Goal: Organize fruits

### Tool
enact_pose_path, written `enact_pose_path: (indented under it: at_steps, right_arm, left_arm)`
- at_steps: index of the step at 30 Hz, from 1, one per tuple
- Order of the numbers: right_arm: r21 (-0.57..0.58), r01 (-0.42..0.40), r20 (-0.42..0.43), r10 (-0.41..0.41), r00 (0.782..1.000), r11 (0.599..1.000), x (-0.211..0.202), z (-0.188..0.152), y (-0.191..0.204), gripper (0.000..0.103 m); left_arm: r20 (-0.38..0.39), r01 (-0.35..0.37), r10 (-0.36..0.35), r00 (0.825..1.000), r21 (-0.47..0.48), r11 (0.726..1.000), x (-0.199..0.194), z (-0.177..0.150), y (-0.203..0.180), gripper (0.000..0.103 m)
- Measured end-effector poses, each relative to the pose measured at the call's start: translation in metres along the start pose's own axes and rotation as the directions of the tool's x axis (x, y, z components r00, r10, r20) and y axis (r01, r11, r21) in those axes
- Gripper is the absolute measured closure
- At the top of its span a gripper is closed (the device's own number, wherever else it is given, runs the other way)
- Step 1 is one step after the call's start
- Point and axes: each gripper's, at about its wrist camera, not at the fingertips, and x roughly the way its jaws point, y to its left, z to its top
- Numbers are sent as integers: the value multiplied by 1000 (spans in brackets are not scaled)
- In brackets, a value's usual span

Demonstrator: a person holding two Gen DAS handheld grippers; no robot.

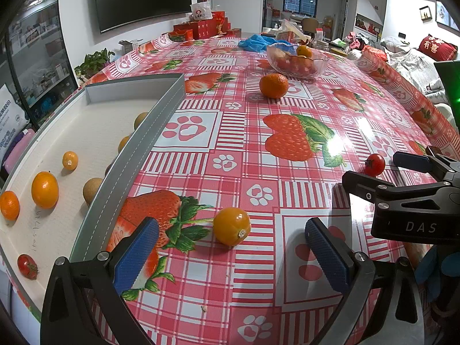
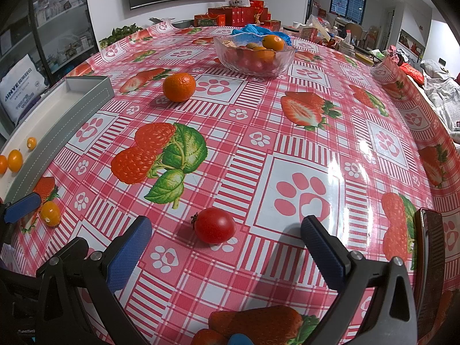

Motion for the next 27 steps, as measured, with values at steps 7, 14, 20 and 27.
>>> enact_pose_path:
  at_steps: [7, 14, 20, 27]
  right_arm:
    - [-1, 0, -2, 0, 1000, 1000, 0, 0, 0, 0]
    - [-29, -21, 5, 21, 1000, 999, -9, -6, 9, 30]
    - [-8, -115, -3, 115, 993, 993, -18, -5, 8, 77]
    - [16, -186, 15, 185, 983, 982, -40, 2, 7, 77]
  left_arm:
    - [-7, 5, -5, 1000, 3, 1000, -1, 0, -1, 1]
    - [-20, 30, -29, 999, 34, 999, -16, -2, -6, 26]
    - [-34, 54, -53, 998, 21, 998, -16, 4, -3, 77]
    - [-45, 152, -154, 987, -43, 987, -26, 8, 7, 78]
